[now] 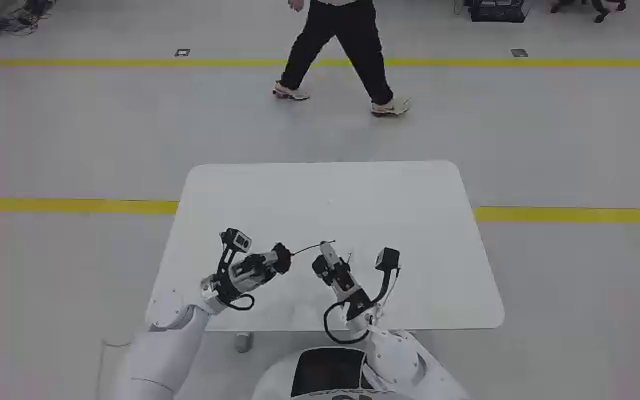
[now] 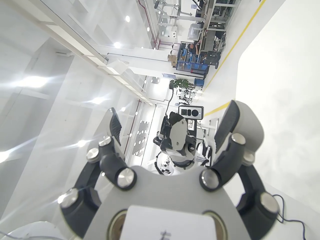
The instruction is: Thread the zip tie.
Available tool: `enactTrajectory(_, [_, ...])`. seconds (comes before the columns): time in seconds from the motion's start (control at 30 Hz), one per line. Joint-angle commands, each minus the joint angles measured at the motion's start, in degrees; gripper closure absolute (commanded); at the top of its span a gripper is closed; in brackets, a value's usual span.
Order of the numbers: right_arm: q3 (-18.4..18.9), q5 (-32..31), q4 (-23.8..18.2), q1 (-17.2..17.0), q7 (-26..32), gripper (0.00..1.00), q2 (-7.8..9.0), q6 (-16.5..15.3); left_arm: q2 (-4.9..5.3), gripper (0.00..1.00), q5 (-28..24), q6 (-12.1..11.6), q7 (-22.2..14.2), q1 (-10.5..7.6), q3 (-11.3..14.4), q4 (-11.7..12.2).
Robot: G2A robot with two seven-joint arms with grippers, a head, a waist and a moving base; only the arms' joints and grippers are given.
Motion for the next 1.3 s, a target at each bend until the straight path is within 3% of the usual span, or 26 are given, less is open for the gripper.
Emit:
enactTrajectory(0.0, [-0.2, 0.5, -0.3, -0.1, 0.4, 0.00, 0.18, 0.0, -0.12, 1.00, -2.3, 0.0, -1.2, -0.42, 0.2, 1.0])
enactTrajectory(0.3, [-0.1, 0.6, -0.3, -0.1, 0.5, 0.00, 0.21, 0.0, -0.12, 1.00, -0.9, 0.0, -1.4, -0.91, -0.2, 1.2])
enactTrajectory(0.4, [0.4, 2.2, -0.6, 0.0, 1.2, 0.00, 0.24, 0.0, -0.25, 1.00, -3.0, 1.6, 0.3, -1.01, 0.4, 1.0])
enactTrajectory(0.6, [5.6, 8.8, -4.6, -2.5, 9.8, 0.00, 1.45, 0.0, -0.46, 1.00, -10.1, 2.7, -1.2, -1.38, 1.4, 2.6])
enactTrajectory(0.77, [10.0, 14.2, -7.1, -5.0, 19.9, 0.00, 2.26, 0.0, -0.79, 1.00, -15.5, 2.2, -4.0, -2.16, 2.5, 4.0])
enactTrajectory(1.0, [15.2, 22.7, -5.8, -6.0, 32.4, 0.00, 2.10, 0.0, -1.02, 1.00, -18.3, 1.5, -5.3, -2.90, 3.7, 5.2])
enactTrajectory(1.13, [17.4, 27.1, -2.8, -5.7, 38.7, 0.00, 1.43, 0.0, -1.02, 1.00, -18.1, 0.9, -6.5, -3.30, 4.2, 5.6])
enactTrajectory(1.27, [17.4, 27.1, -2.8, -5.7, 38.7, 0.00, 1.43, 0.0, -1.02, 1.00, -18.1, 0.9, -6.5, -3.30, 4.2, 5.6])
